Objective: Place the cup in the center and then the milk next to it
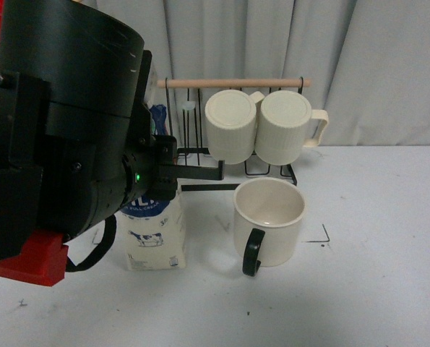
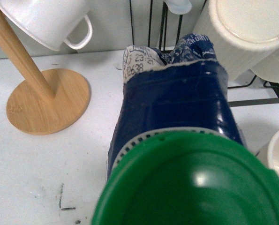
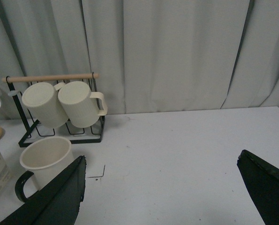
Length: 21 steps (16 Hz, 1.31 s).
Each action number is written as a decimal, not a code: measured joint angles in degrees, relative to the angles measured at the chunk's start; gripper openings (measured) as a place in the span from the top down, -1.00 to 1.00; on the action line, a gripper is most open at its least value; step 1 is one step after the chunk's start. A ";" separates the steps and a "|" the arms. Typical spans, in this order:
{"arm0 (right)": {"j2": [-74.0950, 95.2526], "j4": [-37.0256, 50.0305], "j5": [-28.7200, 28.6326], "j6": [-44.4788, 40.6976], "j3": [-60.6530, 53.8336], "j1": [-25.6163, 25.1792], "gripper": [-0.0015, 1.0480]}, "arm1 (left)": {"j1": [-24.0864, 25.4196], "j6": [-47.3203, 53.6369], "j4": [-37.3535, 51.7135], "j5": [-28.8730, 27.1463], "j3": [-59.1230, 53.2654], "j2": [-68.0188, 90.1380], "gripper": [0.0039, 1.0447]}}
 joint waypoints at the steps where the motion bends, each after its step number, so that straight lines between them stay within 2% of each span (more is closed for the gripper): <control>1: 0.00 0.02 0.00 0.00 0.00 0.00 -0.87 | -0.59 -0.07 0.17 -0.46 0.11 0.33 0.75; 8: 0.00 0.02 0.00 0.00 0.00 0.00 -0.87 | -3.32 -2.86 2.29 -0.74 1.92 2.93 0.75; 9: 0.00 0.02 0.00 0.00 0.00 0.00 -0.87 | -3.32 -3.32 2.40 -0.24 2.01 3.06 0.61; 13: 0.00 0.00 0.00 0.00 0.00 0.00 -0.87 | -3.10 -4.61 2.93 1.77 3.15 2.21 -0.26; 16: 0.00 0.02 -0.02 0.00 0.00 0.00 -0.87 | -2.14 -6.05 2.62 4.24 -0.15 -4.46 -0.88; 19: 0.00 0.02 0.00 -0.02 0.00 0.00 -0.87 | -1.29 -7.45 0.09 7.93 -4.57 -16.65 -0.88; 21: 0.00 0.02 0.00 -0.02 0.00 0.00 -0.87 | 1.03 -7.41 -2.23 11.61 -9.44 -26.77 -0.88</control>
